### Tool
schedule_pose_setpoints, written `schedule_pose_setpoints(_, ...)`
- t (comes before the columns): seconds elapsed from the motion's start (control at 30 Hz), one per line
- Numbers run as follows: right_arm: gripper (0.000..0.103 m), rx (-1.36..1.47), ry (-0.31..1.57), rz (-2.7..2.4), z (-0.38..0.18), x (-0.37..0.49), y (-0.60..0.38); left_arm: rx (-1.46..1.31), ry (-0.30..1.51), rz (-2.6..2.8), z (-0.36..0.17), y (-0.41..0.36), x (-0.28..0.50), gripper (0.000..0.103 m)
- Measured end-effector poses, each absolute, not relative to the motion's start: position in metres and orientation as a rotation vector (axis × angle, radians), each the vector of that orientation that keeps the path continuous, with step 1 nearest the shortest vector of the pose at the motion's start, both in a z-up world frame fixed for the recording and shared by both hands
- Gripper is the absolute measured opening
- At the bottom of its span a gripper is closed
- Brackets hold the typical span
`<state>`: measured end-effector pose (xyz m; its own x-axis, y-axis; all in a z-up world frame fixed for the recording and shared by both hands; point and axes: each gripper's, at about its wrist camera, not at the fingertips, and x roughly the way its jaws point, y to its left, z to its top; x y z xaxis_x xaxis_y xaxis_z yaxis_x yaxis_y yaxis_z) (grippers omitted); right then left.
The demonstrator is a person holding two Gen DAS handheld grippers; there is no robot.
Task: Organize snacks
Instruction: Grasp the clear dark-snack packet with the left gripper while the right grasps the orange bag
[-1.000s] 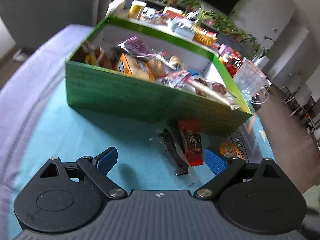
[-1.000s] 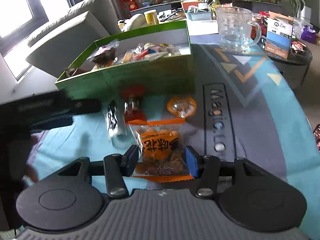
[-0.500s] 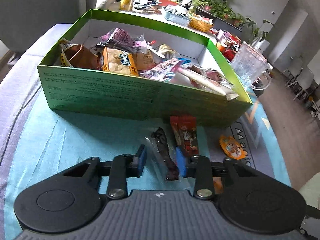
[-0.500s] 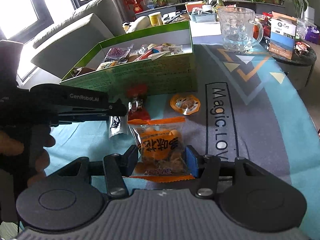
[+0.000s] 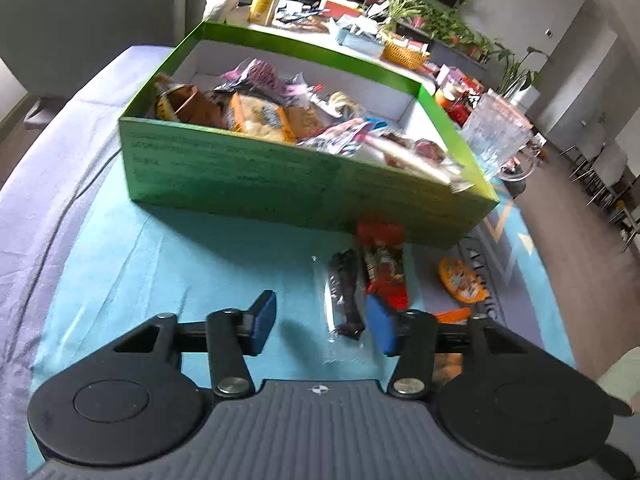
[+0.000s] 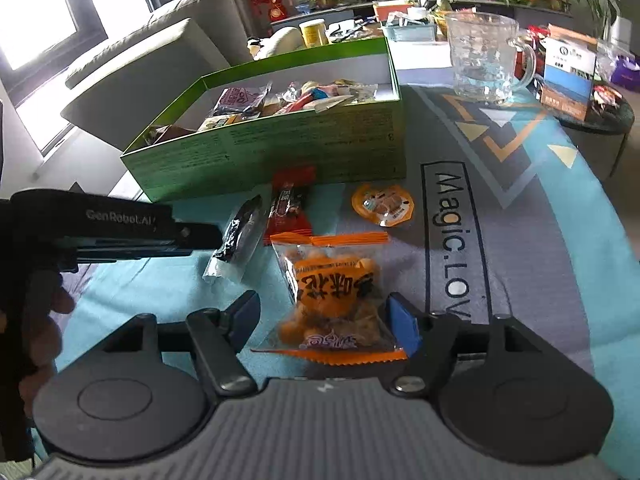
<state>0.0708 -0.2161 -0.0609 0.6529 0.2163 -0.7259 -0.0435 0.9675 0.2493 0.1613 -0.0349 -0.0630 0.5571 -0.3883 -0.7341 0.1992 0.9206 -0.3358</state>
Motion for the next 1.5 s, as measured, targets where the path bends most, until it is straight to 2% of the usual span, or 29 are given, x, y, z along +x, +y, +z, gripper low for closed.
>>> schedule_pose_setpoints(0.1,0.055,0.239,0.853,0.144,-0.06,0.07,-0.218,-0.193,0.93,-0.375,-0.068,-0.045,0.165,0.05)
schedule_pose_setpoints(0.2,0.055,0.25,0.853,0.131,-0.06,0.071,-0.217,-0.135,0.904,-0.389,-0.072,-0.054,0.165,0.047)
schedule_pose_setpoints(0.23,0.055,0.254,0.853,0.126,-0.06,0.072,-0.216,-0.115,0.894,-0.391,-0.072,-0.056,0.163,0.031)
schedule_pose_setpoints(0.27,0.055,0.257,0.851,0.121,-0.061,0.072,-0.216,-0.114,0.904,-0.403,-0.072,-0.055,0.164,0.025)
schedule_pose_setpoints(0.47,0.054,0.259,0.837,0.102,-0.061,0.077,-0.215,-0.099,0.86,-0.44,-0.064,-0.042,0.151,0.023)
schedule_pose_setpoints(0.5,0.046,0.238,0.836,0.088,-0.06,0.077,-0.214,-0.109,0.851,-0.441,-0.063,-0.037,0.149,0.023)
schedule_pose_setpoints(0.53,0.044,0.233,0.836,0.092,-0.06,0.077,-0.214,-0.116,0.844,-0.442,-0.061,-0.034,0.149,0.021)
schedule_pose_setpoints(0.57,0.043,0.247,0.841,0.094,-0.06,0.077,-0.216,-0.12,0.839,-0.441,-0.059,-0.031,0.148,0.018)
schedule_pose_setpoints(0.7,0.043,0.253,0.819,0.102,-0.053,0.07,-0.214,-0.133,0.82,-0.438,-0.051,-0.021,0.143,0.018)
schedule_pose_setpoints(0.77,0.043,0.245,0.799,0.11,-0.047,0.068,-0.212,-0.129,0.817,-0.442,-0.049,-0.019,0.143,0.012)
schedule_pose_setpoints(0.8,0.043,0.238,0.786,0.111,-0.044,0.067,-0.211,-0.125,0.824,-0.448,-0.048,-0.018,0.141,0.012)
schedule_pose_setpoints(1.03,0.043,0.227,0.758,0.095,-0.035,0.063,-0.216,-0.093,0.837,-0.453,-0.055,-0.014,0.13,0.013)
schedule_pose_setpoints(1.1,0.043,0.228,0.764,0.089,-0.036,0.064,-0.217,-0.078,0.848,-0.45,-0.058,-0.014,0.129,0.022)
schedule_pose_setpoints(1.17,0.043,0.236,0.768,0.086,-0.038,0.064,-0.219,-0.064,0.852,-0.458,-0.062,-0.014,0.127,0.041)
schedule_pose_setpoints(1.5,0.043,0.244,0.787,0.083,-0.043,0.063,-0.22,-0.003,0.863,-0.521,-0.073,-0.031,0.137,0.048)
